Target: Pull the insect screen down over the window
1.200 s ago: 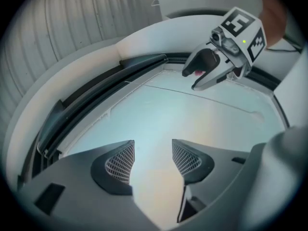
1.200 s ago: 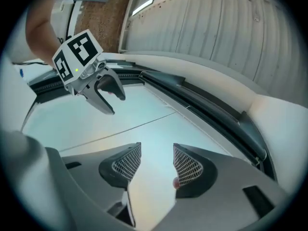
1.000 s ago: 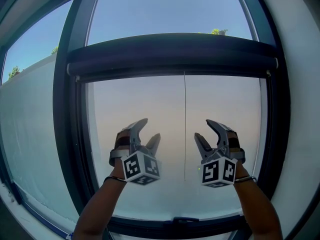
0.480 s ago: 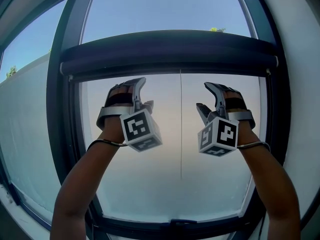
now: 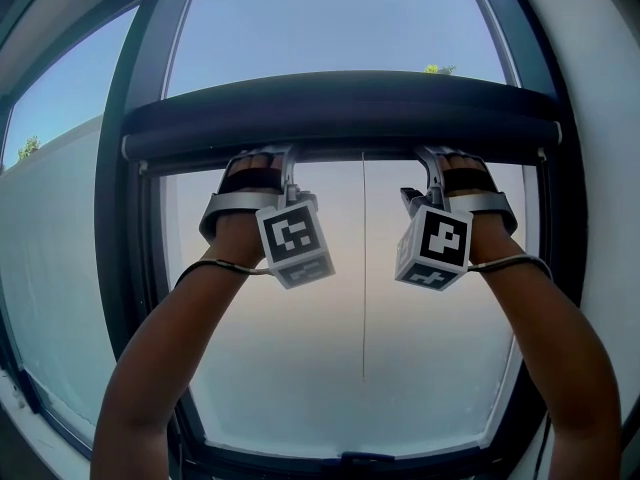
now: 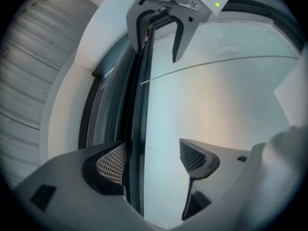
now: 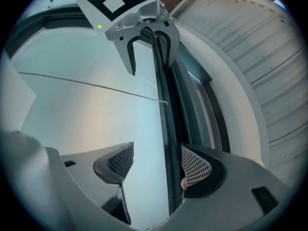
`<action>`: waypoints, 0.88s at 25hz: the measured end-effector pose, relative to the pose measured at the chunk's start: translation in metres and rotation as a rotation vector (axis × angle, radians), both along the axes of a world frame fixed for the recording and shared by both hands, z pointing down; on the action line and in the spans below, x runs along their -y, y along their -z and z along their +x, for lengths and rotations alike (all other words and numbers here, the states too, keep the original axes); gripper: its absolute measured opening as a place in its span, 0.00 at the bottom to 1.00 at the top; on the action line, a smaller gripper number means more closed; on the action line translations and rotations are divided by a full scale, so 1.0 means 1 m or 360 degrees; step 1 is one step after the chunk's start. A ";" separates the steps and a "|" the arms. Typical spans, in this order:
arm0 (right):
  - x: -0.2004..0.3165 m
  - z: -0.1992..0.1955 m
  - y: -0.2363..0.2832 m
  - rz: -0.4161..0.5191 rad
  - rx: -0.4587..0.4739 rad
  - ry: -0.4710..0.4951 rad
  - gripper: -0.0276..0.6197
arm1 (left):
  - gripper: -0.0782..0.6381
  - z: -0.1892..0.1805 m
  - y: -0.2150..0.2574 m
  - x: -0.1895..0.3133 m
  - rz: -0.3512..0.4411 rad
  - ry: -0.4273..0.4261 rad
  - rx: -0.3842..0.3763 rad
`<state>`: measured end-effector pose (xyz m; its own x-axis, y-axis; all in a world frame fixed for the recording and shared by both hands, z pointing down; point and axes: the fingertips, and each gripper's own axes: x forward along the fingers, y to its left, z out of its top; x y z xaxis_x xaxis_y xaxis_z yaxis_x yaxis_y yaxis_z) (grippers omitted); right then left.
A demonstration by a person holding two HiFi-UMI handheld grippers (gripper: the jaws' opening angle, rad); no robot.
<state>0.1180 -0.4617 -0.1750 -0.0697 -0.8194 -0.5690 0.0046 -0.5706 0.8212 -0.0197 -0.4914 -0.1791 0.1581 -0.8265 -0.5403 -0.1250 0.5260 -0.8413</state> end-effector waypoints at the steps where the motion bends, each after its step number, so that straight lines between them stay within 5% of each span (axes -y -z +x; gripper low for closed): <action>1: 0.002 0.000 0.001 -0.0008 -0.0011 -0.0026 0.49 | 0.57 0.000 0.001 0.003 -0.0011 0.0019 0.0006; 22: 0.022 0.009 0.007 -0.0114 -0.0084 -0.0203 0.49 | 0.57 0.004 0.002 0.012 -0.0116 0.0153 0.0094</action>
